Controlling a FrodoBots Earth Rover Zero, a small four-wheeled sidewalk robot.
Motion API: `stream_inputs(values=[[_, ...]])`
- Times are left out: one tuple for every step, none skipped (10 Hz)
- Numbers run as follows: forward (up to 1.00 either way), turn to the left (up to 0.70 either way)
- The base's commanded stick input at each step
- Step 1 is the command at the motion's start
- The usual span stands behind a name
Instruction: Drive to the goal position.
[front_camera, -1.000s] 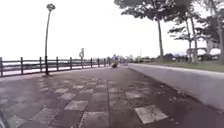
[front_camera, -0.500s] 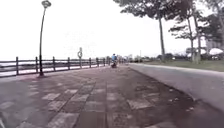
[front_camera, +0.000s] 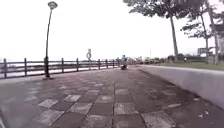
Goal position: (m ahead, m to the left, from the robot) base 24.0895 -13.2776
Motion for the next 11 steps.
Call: stream_inputs(values=[[1.00,0.00],[1.00,0.00],[1.00,0.00],[1.00,0.00],[1.00,0.00],[1.00,0.00],[1.00,0.00],[1.00,0.00],[1.00,0.00],[1.00,0.00],[1.00,0.00]])
